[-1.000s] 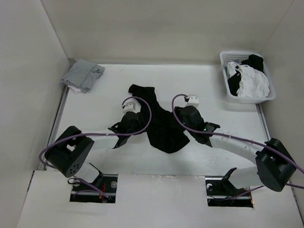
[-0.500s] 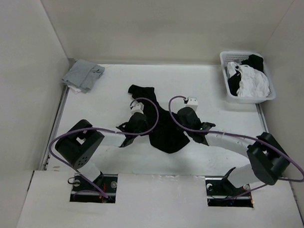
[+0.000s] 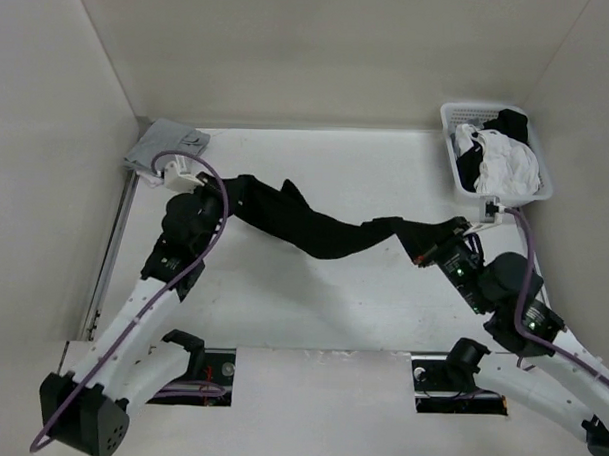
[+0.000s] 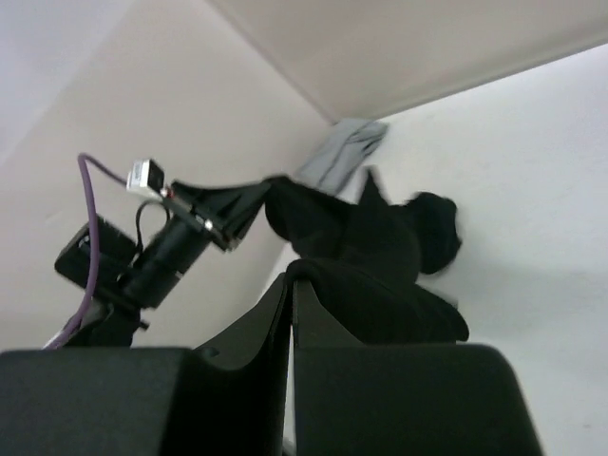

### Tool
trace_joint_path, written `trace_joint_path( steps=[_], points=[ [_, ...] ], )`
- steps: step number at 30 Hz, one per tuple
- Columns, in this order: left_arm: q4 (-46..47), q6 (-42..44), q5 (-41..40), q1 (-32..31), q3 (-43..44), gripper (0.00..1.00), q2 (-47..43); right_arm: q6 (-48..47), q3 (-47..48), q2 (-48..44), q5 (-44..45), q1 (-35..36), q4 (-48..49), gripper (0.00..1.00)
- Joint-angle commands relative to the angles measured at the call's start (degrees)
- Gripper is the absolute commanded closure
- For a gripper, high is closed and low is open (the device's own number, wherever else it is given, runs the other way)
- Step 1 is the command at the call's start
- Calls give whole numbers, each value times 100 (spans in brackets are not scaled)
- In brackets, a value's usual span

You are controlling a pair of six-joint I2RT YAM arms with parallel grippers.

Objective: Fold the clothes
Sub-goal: Flatten the tank top out

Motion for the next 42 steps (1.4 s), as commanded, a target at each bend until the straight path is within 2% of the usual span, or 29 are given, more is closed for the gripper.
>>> trace_joint_path(
  steps=[1, 6, 10, 12, 14, 16, 17, 19, 20, 21, 24, 27, 32, 37, 40, 42],
  points=[
    [-708, 226, 86, -86, 838, 100, -849, 166, 488, -300, -203, 728, -233, 96],
    [-1385, 595, 148, -121, 1682, 98, -1063, 490, 129, -529, 95, 1748, -198, 94],
    [-1299, 736, 34, -157, 1640, 97, -292, 929, -398, -48, 421, 1856, -277, 93],
    [-1071, 780, 68, -8, 1595, 97, 462, 1201, -696, 435, 308, 1349, -198, 93],
    [-597, 780, 139, 125, 1822, 97, 1754, 1247, -978, 1042, -113, 524, 82, 94],
    [-376, 701, 366, 239, 2487, 98, 2861, 1073, -1093, 1403, -517, -276, 634, 96],
    [-384, 596, 498, 239, 3135, 98, 3267, 923, -920, 1587, -981, -811, 1003, 96],
    [-506, 683, 561, 196, 4087, 98, 3551, 817, -524, 1712, -1572, -1289, 1374, 97],
    [-551, 701, 570, 187, 4230, 98, 3578, 781, -374, 1703, -1696, -1395, 1471, 97],
    [-804, 823, 578, 152, 4893, 98, 3674, 729, -225, 1677, -1758, -1475, 1516, 97],
    [-1078, 1060, 631, 81, 5540, 98, 3536, 641, 48, 1476, -1794, -1502, 1376, 97],
    [-1070, 1202, 684, 28, 5182, 98, 3017, 667, -108, 1063, -1776, -1432, 1113, 96],
    [-780, 913, 693, -15, 3365, 98, 1945, 939, -1074, -8, -1312, -809, 376, 96],
    [-587, 807, 658, -95, 1643, 97, 1189, 1106, -1418, -931, -819, -457, -565, 96],
    [-473, 789, 658, 159, 947, 97, 1152, 1071, -1401, -1258, -547, -412, -988, 96],
    [-289, 797, 614, 361, 804, 97, 1362, 853, -1340, -1023, -449, -586, -989, 96]
  ],
)
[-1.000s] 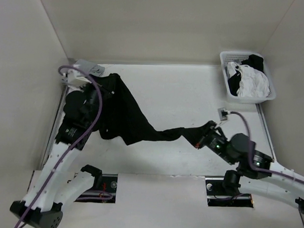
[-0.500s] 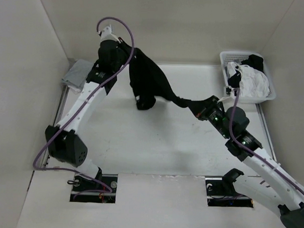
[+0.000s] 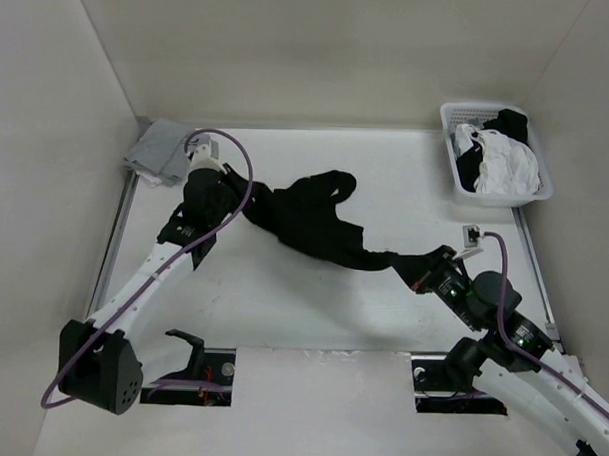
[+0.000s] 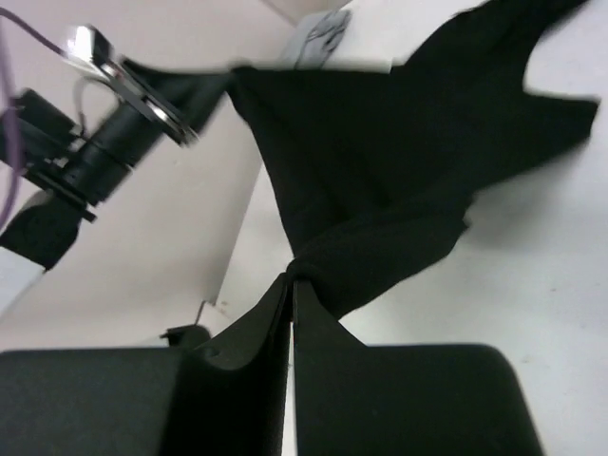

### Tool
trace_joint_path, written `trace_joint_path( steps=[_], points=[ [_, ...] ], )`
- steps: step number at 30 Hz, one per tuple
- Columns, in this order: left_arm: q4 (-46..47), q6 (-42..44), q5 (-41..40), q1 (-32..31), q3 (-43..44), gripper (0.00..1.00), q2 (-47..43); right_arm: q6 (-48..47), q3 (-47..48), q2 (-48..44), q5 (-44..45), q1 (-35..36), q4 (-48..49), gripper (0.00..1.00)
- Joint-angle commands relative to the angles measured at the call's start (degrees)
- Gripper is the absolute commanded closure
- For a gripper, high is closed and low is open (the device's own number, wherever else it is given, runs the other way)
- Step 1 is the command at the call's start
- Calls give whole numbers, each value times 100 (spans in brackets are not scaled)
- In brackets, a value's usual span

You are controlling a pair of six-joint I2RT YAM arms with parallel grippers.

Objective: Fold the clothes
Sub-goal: Flatten the tank top out

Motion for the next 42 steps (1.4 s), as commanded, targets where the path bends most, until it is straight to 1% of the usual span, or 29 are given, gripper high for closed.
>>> trace_joint_path(
  steps=[1, 3, 4, 6, 7, 8, 10, 11, 12, 14, 16, 18, 22, 23, 27, 29, 32, 35, 39, 40, 42],
  points=[
    [499, -7, -110, 332, -184, 97, 242, -223, 173, 342, 371, -251, -159, 97],
    [727, 20, -189, 428, 52, 97, 812, -373, 129, 1026, 178, -646, 358, 97],
    [807, -32, -172, 481, 323, 97, 1180, -470, 85, 1629, -110, -996, 831, 97],
    [904, 37, -250, 438, 885, 97, 1691, -558, 85, 2343, -428, -1436, 1342, 97],
    [965, 124, -312, 420, 1210, 97, 1981, -584, 85, 2913, -690, -1752, 1737, 97],
    [1000, 264, -338, 394, 1718, 97, 2445, -593, 137, 3397, -902, -1990, 2054, 97],
    [940, 371, -321, 420, 2458, 97, 3114, -585, 234, 4067, -1035, -2316, 2503, 98],
    [765, 371, -243, 429, 2862, 98, 3448, -559, 330, 4392, -1114, -2474, 2714, 98],
    [590, 328, -155, 429, 3127, 98, 3599, -550, 401, 4535, -1176, -2554, 2812, 98],
    [465, 371, -136, 376, 3227, 99, 3505, -541, 480, 4441, -1299, -2572, 2848, 98],
    [517, 415, -285, 262, 2851, 99, 2997, -646, 446, 3915, -1299, -2459, 2691, 98],
    [544, 380, -417, 183, 2359, 98, 2400, -751, 367, 3291, -1247, -2205, 2314, 98],
    [404, 336, -733, -45, 1479, 98, 1046, -892, 322, 1868, -1037, -1712, 1173, 97],
    [-145, 423, -943, -298, 1347, 98, 251, -849, 392, 1038, -731, -1311, 369, 97],
    [-554, 538, -1007, -467, 1389, 98, -178, -778, 498, 608, -571, -965, -43, 97],
    [-721, 582, -980, -459, 1381, 98, -231, -761, 542, 590, -491, -859, -96, 97],
    [-783, 582, -989, -407, 1250, 97, -92, -813, 516, 948, -456, -832, 9, 96],
    [-582, 539, -893, -187, 1143, 96, 487, -840, 367, 1764, -552, -1051, 473, 96],
    [-29, 425, -594, 234, 1327, 94, 1796, -778, 208, 3031, -772, -1429, 1370, 96],
    [129, 372, -480, 383, 1493, 93, 2217, -726, 199, 3398, -859, -1560, 1633, 97],
    [385, 398, -313, 630, 2098, 92, 3191, -655, 234, 3769, -965, -1693, 1924, 97]
  ],
)
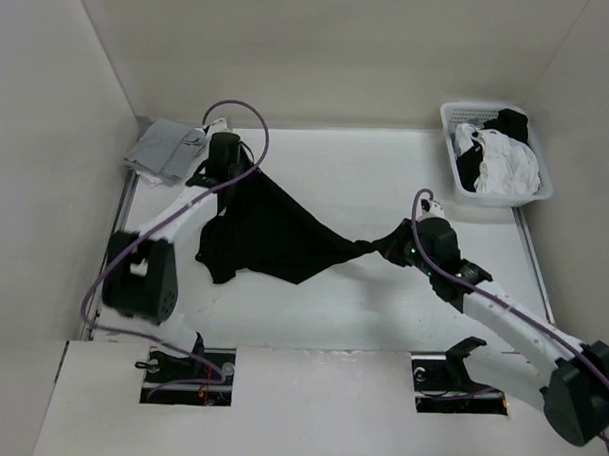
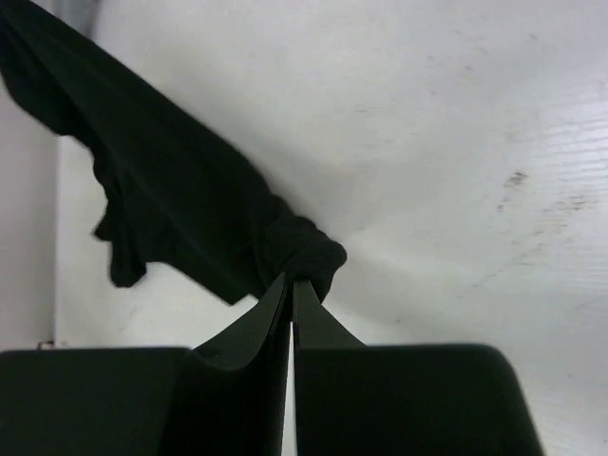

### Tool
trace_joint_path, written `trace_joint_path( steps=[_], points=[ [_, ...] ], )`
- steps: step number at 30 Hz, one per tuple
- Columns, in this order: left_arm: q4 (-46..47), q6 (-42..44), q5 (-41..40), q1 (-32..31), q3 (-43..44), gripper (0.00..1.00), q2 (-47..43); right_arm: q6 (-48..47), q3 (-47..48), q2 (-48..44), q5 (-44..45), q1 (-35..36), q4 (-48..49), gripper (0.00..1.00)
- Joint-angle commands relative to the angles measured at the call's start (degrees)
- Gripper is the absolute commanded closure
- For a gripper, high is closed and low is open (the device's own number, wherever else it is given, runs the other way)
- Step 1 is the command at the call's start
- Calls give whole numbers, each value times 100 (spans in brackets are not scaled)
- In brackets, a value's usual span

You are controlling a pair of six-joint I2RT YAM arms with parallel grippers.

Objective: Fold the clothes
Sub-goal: Flatten the tank top out

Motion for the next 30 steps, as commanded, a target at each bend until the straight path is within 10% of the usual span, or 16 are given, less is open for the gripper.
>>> trace_joint_path(
  steps=[1, 6, 10, 16, 22, 30],
  points=[
    [654, 6, 326, 405, 963, 92, 1227, 110, 35, 455, -209, -283, 1016, 97],
    [24, 603, 669, 442, 2775, 72, 2479, 145, 115, 729, -210, -679, 1201, 96],
    [21, 719, 161, -6, 1903, 48, 1709, 163, -17, 834, -236, -934, 1429, 96],
    [997, 165, -878, -981, -1586, 72, -734, 154, -228, 1080, -411, -1093, 1877, 95],
    [-2, -871, -623, -1316, -3355, 94, -2352, 163, -254, 1195, -464, -1066, 2106, 94],
    [-654, -1558, -1309, -1281, -4114, 76, -2664, 163, -351, 1195, -473, -1093, 2142, 94]
  ],
)
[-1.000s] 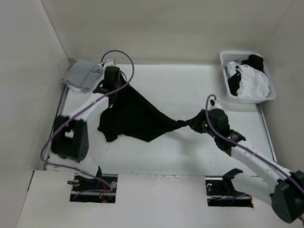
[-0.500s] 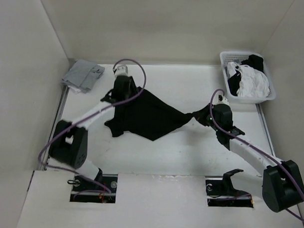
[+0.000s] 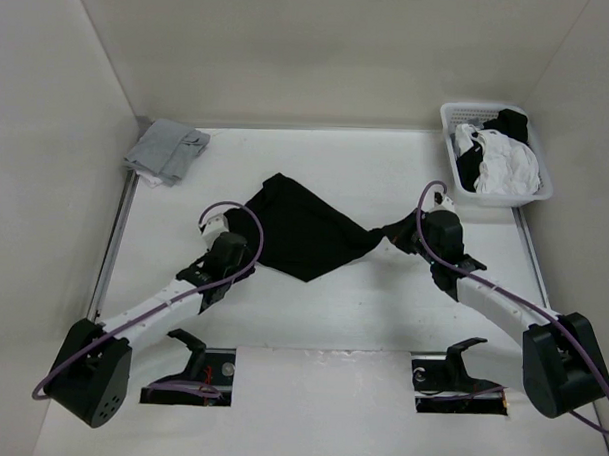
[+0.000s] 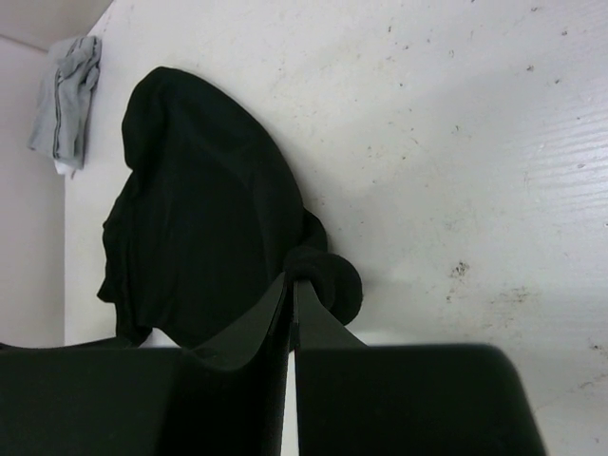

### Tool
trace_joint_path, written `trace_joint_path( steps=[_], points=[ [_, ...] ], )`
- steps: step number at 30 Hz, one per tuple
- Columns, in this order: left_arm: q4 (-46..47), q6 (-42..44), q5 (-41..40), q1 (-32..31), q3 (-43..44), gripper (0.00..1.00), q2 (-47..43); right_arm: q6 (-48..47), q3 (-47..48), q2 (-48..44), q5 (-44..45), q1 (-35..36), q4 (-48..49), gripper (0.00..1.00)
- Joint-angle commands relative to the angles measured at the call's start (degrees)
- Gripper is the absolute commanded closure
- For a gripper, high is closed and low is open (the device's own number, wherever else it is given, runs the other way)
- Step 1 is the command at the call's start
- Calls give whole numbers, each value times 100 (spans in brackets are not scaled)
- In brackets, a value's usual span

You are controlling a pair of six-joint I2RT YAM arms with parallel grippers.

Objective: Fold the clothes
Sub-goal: Flatten the tank top out

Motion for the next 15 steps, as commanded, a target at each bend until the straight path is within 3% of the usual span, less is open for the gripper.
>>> trace_joint_path(
  steps=[1, 4, 15],
  points=[
    [-38, -319, -301, 35, 81, 71, 369, 32, -32, -12, -56, -35, 408, 94],
    [-91, -345, -485, 87, 178, 67, 765, 40, -41, -3, -64, -35, 417, 94],
    [286, -451, -934, 1044, 90, 79, 669, 163, -278, -223, 6, -492, 435, 96]
  ],
)
